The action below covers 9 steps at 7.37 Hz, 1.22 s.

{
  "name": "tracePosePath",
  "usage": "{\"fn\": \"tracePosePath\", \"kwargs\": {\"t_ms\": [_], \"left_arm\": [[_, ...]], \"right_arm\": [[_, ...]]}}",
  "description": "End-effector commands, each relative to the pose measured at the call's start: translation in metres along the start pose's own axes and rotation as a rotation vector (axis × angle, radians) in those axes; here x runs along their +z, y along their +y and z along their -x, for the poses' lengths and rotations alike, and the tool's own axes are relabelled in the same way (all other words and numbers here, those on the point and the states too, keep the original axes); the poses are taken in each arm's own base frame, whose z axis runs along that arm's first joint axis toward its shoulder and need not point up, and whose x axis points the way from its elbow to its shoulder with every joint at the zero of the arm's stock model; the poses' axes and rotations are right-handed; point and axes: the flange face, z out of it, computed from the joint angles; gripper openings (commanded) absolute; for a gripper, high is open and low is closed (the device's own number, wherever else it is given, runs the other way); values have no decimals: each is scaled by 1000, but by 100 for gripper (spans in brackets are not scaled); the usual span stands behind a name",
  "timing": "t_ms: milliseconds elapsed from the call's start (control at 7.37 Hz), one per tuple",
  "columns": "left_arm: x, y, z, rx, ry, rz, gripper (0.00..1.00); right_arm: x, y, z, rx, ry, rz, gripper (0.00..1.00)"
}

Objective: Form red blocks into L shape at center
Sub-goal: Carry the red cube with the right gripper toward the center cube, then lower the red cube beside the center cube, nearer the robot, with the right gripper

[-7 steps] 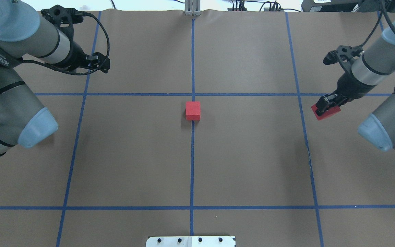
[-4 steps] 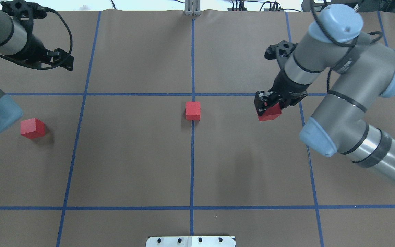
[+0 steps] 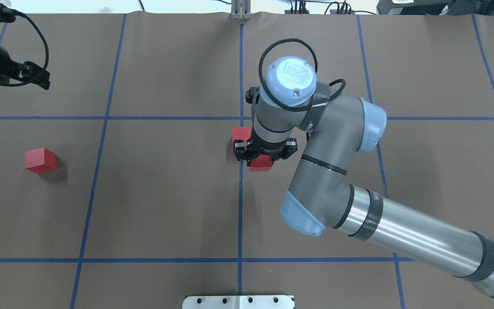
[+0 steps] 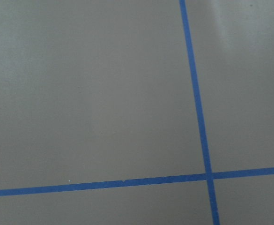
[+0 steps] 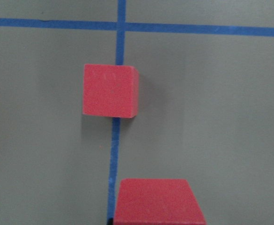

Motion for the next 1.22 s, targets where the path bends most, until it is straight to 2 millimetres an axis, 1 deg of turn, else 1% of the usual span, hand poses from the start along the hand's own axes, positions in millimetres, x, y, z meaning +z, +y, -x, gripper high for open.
{"fn": "tracePosePath", "kwargs": {"t_ms": [0,136,271,814,1085], "left_arm": [[3,0,2,-3,-3,4,100],[3,0,2,-3,-4,6,100],[4,0,1,-1,-1,5,100],[3,0,1,-1,0,2,100],[4,0,1,0,0,4,100]], "right_arm": [[20,-11,24,6,18,7,0],[24,-16,26,21,27,10,0],[26,-16,27,27,31,11,0],[43,-26,18,47,54,-9,0],[46,-29,17,45,51,-21,0]]}}
